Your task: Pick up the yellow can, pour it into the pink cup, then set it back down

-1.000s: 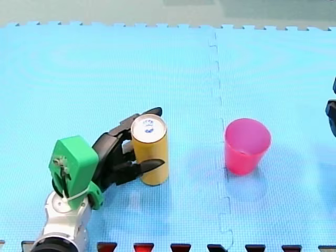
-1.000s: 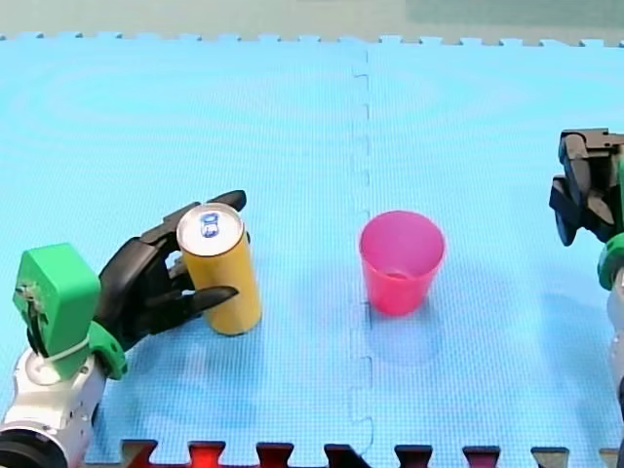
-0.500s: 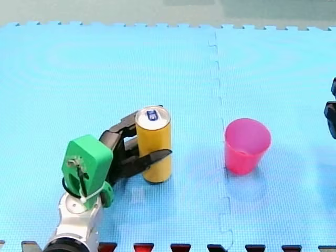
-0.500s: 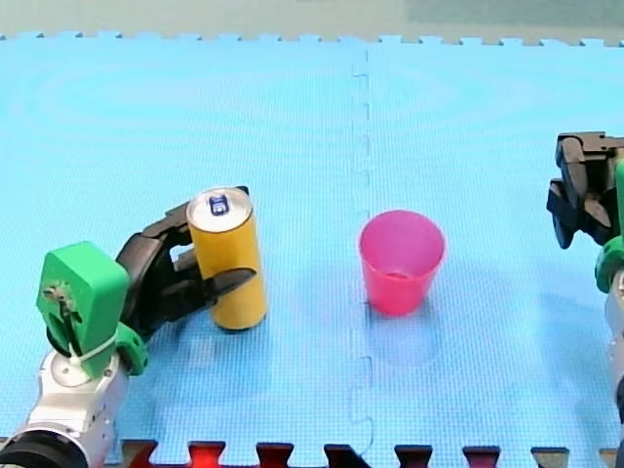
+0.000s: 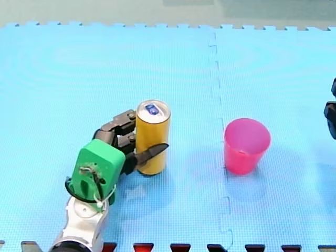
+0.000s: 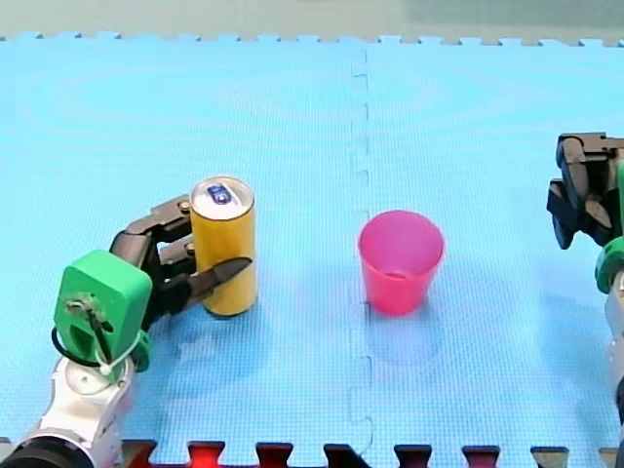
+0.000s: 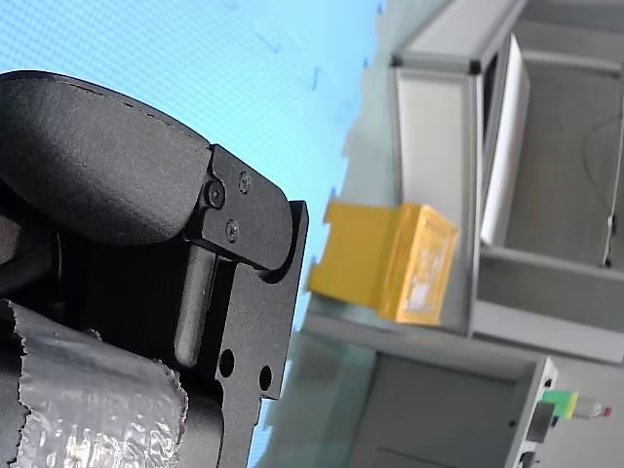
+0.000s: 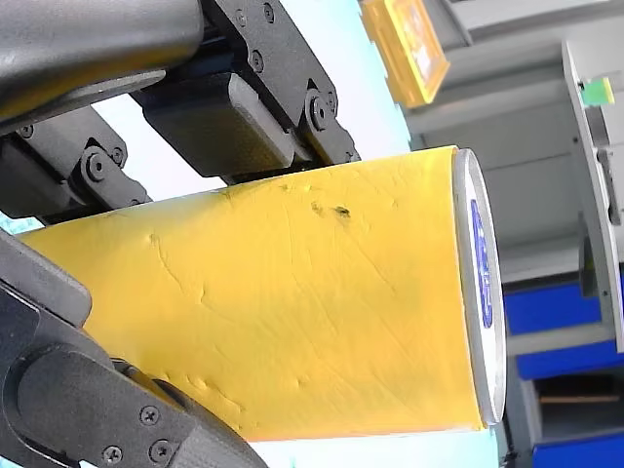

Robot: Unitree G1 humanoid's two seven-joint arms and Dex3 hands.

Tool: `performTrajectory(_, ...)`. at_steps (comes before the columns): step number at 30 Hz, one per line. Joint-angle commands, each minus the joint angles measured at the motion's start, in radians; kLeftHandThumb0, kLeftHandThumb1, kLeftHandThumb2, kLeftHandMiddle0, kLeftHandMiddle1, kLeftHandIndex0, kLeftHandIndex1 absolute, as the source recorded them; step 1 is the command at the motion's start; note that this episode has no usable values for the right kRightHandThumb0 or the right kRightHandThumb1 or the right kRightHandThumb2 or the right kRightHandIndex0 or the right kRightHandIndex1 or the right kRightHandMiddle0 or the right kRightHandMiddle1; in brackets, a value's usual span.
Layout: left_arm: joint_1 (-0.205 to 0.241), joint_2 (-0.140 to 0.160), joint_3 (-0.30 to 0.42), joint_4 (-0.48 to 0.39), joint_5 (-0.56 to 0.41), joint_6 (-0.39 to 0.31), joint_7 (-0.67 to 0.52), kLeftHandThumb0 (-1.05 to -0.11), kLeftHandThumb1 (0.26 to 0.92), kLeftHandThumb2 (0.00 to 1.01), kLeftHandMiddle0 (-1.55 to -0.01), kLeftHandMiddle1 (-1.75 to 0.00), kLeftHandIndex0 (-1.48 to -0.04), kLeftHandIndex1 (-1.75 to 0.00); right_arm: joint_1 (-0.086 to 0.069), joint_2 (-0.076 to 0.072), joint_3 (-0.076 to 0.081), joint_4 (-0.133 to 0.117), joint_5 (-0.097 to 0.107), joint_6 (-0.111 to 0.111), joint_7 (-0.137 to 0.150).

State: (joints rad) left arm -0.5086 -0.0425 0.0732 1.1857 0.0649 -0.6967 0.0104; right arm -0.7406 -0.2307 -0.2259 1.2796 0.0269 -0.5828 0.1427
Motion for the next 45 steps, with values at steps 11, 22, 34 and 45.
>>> performTrajectory(11, -0.026, 0.023, 0.012, -0.007, -0.027, 0.008, -0.038, -0.392, 0.784, 0.0, -1.3, -0.09, -1.21, -0.01, -0.001, 0.004, 0.0, -0.001, 0.002, 0.005, -0.008)
performTrajectory(22, -0.108, 0.054, -0.055, -0.071, 0.1, -0.084, 0.101, -0.377, 0.778, 0.0, -1.31, -0.05, -1.22, -0.01, -0.008, 0.014, 0.012, 0.0, -0.009, 0.008, -0.023)
performTrajectory(34, -0.161, 0.078, -0.19, -0.192, 0.312, 0.088, 0.31, -0.378, 0.77, 0.0, -1.29, -0.01, -1.2, 0.0, -0.014, 0.032, 0.01, -0.002, -0.001, 0.017, -0.008)
performTrajectory(45, -0.21, 0.088, -0.286, -0.249, 0.417, 0.146, 0.376, -0.369, 0.766, 0.0, -1.29, 0.0, -1.2, 0.0, -0.014, 0.041, -0.001, -0.004, 0.021, 0.028, 0.026)
